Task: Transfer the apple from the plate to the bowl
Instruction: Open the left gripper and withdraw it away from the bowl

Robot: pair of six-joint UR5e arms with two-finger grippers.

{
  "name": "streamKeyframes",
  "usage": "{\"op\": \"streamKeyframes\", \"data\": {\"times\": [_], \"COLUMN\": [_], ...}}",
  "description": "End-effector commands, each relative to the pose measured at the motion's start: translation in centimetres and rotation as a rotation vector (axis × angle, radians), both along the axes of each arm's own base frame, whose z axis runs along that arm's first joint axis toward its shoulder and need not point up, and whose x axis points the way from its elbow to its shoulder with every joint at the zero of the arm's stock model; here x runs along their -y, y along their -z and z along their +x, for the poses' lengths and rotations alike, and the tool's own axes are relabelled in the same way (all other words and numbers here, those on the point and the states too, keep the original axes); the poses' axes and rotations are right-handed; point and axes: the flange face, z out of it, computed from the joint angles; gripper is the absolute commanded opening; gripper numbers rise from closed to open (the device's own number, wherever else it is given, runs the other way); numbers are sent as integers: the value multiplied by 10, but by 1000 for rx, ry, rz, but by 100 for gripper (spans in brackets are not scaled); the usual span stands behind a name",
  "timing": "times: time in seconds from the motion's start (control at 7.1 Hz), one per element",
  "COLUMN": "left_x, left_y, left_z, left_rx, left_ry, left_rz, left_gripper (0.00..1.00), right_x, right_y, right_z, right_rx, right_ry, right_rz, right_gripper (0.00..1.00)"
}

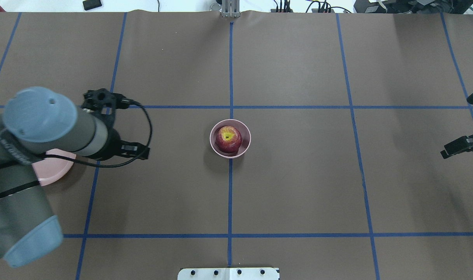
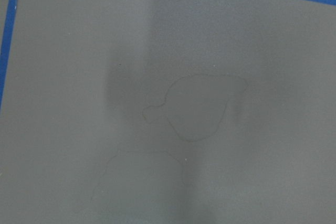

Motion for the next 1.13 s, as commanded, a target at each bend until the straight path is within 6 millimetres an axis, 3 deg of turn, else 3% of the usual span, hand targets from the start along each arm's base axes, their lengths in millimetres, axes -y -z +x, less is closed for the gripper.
{"op": "streamKeyframes", "data": {"times": [0.0,0.28,0.56,0.85,0.99], "left_x": [-7,28,67,34,42], "left_y": [-94,-160,-281,-377,-387], "left_z": [-80,-153,-247,-275,-276], "left_rx": [44,103,-3,77,108], "left_ry": [6,-32,-185,-130,-47], "left_rz": [64,96,154,116,108], "left_gripper": [98,98,98,98,98], "right_x": [0,-3,-9,-5,-3], "right_y": [-2,-4,-9,-3,-1], "right_z": [10,19,22,32,34], "right_rx": [-5,-1,11,17,22], "right_ry": [-20,-37,-38,-61,-67], "right_rz": [-1,7,24,36,44], "right_gripper": [100,100,100,100,100]}}
